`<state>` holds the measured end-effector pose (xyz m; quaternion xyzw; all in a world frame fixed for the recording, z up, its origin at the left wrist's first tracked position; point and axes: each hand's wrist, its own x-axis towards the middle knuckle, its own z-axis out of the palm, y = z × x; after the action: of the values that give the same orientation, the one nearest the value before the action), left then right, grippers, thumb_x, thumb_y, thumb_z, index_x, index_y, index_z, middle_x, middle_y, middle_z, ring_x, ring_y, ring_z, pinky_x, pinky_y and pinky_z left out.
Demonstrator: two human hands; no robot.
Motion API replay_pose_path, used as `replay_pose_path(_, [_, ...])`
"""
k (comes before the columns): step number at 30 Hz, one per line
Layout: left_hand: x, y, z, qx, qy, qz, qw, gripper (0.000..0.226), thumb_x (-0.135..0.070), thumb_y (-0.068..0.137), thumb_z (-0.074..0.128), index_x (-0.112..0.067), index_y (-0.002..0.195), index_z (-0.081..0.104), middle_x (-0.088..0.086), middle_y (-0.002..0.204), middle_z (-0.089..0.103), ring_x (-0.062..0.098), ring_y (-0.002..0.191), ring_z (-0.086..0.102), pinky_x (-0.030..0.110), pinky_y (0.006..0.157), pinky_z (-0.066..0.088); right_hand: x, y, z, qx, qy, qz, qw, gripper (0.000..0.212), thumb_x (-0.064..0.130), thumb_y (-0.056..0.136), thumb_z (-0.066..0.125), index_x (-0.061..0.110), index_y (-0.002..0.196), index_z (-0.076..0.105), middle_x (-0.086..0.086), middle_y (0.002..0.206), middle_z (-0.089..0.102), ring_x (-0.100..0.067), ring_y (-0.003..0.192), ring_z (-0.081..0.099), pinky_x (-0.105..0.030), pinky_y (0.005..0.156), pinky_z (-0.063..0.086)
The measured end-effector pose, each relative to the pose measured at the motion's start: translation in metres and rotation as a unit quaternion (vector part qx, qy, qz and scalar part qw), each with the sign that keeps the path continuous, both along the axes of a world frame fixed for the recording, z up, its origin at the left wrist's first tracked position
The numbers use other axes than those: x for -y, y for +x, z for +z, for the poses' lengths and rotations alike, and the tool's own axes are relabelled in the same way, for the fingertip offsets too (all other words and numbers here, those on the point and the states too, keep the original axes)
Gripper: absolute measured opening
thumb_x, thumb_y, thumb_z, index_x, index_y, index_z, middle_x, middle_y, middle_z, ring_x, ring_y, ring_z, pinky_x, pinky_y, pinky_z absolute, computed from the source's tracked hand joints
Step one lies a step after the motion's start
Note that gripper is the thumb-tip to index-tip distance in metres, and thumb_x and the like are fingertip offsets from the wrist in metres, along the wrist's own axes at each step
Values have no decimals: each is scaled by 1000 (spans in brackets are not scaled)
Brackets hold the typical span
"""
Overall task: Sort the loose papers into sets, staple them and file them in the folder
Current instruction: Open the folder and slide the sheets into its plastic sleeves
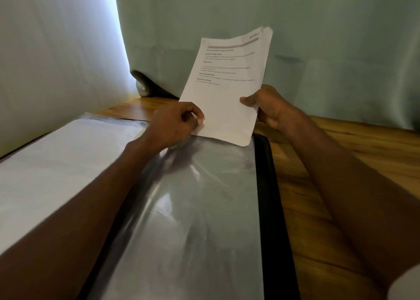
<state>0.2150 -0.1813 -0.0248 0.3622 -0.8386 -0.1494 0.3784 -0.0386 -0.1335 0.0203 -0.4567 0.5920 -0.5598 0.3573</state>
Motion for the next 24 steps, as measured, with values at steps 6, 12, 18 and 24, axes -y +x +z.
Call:
replay_pose_path(6, [5,20,10,72,48,75,993,10,-32,97,65,-33,100,75,-10,93,75,13,94,68,41,99,51,-2,7,-21,97,15,14,995,42,-1,96,61,5,137,60,-13,128,70,-32,111,70,-43,88,60])
replay_pose_path(12, [9,42,17,96,81,-7,992,25,-3,95,67,-23,105,77,0,88,77,0,80,67,10,82,45,-6,8,-28,93,16,4,996,42,-1,98,58,6,140,58,-12,130,68,-32,116,67,-49,98,56])
replay_pose_path(18, [13,48,16,102,101,-32,989,29,-9,89,79,-30,109,76,-4,89,76,10,91,67,36,99,50,-5,8,-19,26,2,-5,1000,43,0,97,63,3,140,57,-13,132,67,-33,118,66,-49,104,53])
replay_pose_path(24, [13,46,19,73,63,-13,995,27,-5,97,66,-27,103,78,-9,96,74,2,89,65,46,104,52,-1,15,-5,-58,-29,-20,998,46,2,98,65,1,143,53,-14,138,62,-30,122,62,-41,107,50])
